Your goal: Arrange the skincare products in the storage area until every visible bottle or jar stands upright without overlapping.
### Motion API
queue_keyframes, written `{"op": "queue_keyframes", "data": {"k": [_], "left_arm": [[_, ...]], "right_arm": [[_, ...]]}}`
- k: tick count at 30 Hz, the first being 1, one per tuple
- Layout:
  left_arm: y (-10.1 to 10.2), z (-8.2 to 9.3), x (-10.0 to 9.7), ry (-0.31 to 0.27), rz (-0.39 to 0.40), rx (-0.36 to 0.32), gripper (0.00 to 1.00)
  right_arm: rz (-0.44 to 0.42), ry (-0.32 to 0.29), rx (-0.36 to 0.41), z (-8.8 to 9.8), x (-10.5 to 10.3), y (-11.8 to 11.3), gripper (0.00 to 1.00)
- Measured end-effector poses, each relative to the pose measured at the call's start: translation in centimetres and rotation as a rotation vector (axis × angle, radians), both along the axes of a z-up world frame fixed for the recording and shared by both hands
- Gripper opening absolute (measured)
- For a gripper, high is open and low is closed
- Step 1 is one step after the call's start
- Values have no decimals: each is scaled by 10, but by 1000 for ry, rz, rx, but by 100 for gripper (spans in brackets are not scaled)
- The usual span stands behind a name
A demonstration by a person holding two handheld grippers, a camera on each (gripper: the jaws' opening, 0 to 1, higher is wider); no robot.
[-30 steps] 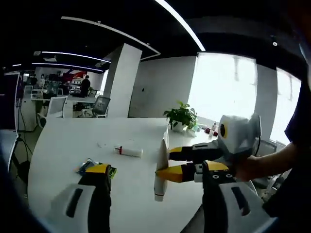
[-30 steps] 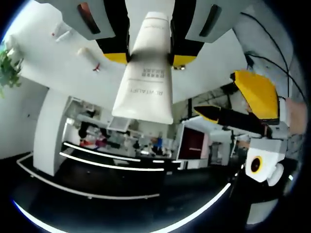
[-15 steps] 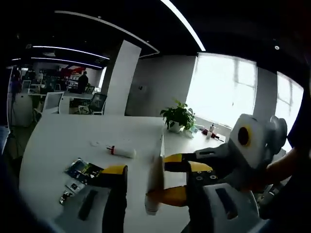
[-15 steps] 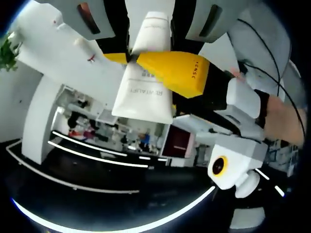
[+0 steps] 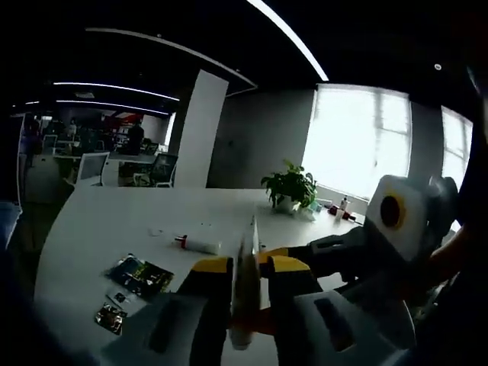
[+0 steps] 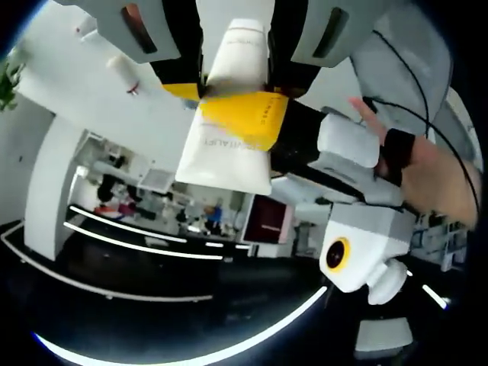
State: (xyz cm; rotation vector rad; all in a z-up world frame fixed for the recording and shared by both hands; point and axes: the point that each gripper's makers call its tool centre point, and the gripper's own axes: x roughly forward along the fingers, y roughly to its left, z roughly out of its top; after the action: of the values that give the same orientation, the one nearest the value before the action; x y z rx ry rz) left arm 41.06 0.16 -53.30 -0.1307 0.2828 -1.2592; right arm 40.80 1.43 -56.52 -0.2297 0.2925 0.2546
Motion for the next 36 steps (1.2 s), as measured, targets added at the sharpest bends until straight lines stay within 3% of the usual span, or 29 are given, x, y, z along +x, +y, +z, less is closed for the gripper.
{"op": "queue_keyframes", "data": {"k": [4, 11, 21, 24, 27, 28, 30, 33, 36], "left_arm": [[-4, -1, -4, 42, -10, -25, 10], [-8, 0, -6, 35, -8, -32, 9], [-12, -2, -5, 45, -73, -21, 8], [-11, -3, -6, 36, -117, -1, 7], [-10, -5, -10, -30, -182, 52, 7], [-11, -3, -12, 4, -195, 44, 7], [-10, 0, -12, 5, -216, 31, 7], [-11, 1, -16, -9, -249, 38, 7], [-11, 2, -18, -13, -270, 35, 7]], "right_arm": [[-9, 4, 3, -1, -3, -3, 24], [-4, 7, 7, -2, -5, -7, 25], [63, 10, 47, -3, -7, -10, 26], [146, 57, 44, -6, -10, -5, 26], [216, 81, 64, -6, -14, -4, 24], [255, 92, 89, -5, -16, -3, 24], [303, 117, 128, -5, -19, -3, 23], [353, 147, 64, -10, -20, -14, 23], [406, 166, 61, -13, -22, -16, 22]]}}
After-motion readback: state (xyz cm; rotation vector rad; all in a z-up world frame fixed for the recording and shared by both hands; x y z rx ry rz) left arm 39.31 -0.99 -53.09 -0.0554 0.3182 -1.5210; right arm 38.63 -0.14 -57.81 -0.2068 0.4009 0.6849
